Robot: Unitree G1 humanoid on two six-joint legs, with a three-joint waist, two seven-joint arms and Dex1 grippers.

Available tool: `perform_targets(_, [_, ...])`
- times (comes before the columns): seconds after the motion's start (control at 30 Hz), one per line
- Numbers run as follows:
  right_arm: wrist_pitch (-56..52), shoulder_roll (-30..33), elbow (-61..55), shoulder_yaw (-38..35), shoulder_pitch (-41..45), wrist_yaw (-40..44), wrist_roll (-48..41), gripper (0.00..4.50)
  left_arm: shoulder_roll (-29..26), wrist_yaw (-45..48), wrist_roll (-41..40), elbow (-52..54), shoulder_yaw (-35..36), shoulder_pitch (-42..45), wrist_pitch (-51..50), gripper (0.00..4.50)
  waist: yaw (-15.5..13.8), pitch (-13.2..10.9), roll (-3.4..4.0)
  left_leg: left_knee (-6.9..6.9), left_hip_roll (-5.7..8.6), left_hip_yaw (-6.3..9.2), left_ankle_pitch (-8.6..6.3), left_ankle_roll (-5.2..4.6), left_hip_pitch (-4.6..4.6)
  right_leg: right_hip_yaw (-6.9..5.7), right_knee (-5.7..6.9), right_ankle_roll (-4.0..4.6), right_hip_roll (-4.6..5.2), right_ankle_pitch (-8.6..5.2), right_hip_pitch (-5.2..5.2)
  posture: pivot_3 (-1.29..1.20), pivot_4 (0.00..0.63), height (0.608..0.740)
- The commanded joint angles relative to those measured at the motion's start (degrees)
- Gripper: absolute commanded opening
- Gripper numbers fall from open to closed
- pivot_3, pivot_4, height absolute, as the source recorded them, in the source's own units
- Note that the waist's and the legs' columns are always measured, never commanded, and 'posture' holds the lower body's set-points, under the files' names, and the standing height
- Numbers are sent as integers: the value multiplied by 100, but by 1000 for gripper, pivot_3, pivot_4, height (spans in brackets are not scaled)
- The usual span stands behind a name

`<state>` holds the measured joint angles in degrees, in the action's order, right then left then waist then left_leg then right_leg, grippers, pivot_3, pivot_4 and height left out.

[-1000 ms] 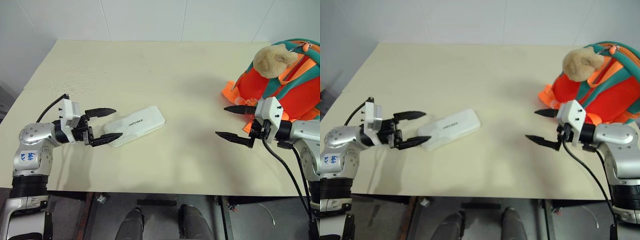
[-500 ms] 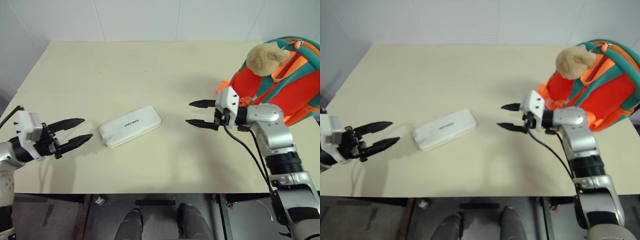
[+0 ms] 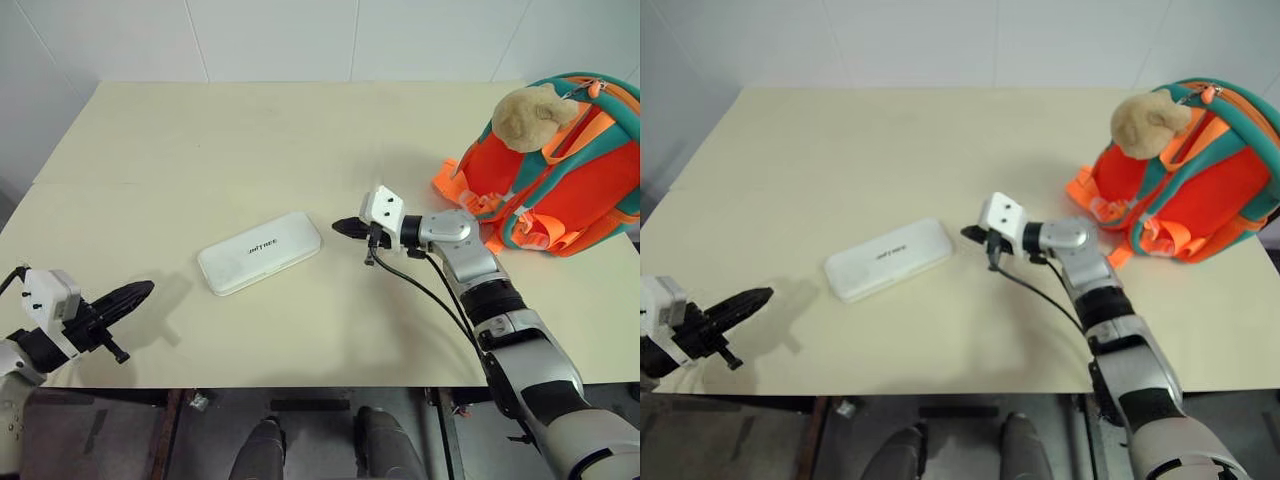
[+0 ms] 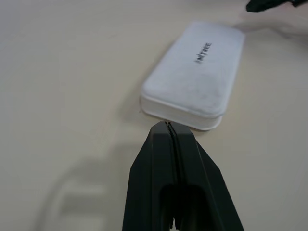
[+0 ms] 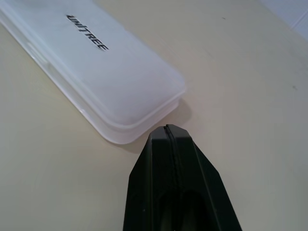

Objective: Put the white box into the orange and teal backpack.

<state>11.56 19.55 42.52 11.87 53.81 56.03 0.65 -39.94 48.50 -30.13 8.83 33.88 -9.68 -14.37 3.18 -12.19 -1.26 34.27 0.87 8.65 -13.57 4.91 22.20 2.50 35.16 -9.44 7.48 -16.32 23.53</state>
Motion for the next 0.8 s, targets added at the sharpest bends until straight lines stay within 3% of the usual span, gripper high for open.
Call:
perform_targets(0.03, [321,-86,497,-37,336,-317,186,11,147,-419,87,272,-59,-32,-108,35,1,0,0,0,1,-1,0,1,-1,1,1,1,0,0,0,0,150,740])
perform_targets(0.4, [448,-859,2124,27,1066,-1358,719,11,623,-1319,665,-417,-1166,1274,-66,35,24,2,-4,1,-1,0,12,20,-13,6,31,9,-7,6,4,0,150,740])
perform_targets(0.8, [350,-1092,2015,-54,964,-893,645,11,765,-1291,740,-808,-1488,1585,27,35,40,3,-4,-2,-2,-1,15,25,-11,10,36,9,-9,5,12,0,150,740])
